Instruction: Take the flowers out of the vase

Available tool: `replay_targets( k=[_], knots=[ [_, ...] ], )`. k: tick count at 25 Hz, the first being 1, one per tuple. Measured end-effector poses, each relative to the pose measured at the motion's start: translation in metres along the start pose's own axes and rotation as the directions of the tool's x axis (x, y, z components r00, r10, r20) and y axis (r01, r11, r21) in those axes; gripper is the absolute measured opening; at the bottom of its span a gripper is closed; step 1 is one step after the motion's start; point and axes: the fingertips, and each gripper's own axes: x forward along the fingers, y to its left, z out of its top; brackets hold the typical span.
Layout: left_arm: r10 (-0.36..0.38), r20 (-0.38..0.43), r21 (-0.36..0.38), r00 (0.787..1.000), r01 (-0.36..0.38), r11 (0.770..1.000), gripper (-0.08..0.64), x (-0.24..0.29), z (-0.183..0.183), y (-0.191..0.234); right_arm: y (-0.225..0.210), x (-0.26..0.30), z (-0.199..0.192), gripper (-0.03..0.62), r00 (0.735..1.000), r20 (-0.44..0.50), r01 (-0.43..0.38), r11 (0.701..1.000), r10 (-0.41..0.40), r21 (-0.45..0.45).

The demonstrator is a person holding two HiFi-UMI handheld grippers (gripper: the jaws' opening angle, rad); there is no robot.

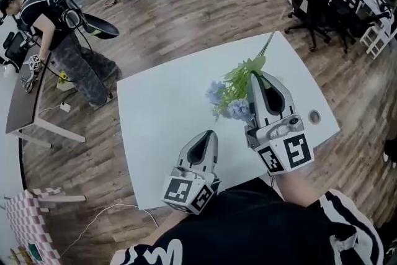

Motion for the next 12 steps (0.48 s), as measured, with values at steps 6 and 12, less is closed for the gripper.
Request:
replay_targets(
  k=[6,12],
  knots=[
    [0.039,0.019,-0.003,0.999,-0.039,0.999,0.008,-0.015,0.003,0.006,0.013,0.0,-0.014,0.02,0.999,-0.027,-0.031,0.999,0.031,0.018],
    [0.084,0.041,-0.007,0.996,-0.083,0.996,0.008,-0.032,0.008,0.012,0.032,0.002,-0.029,0.02,0.996,-0.055,-0.07,0.996,0.072,0.052]
  ],
)
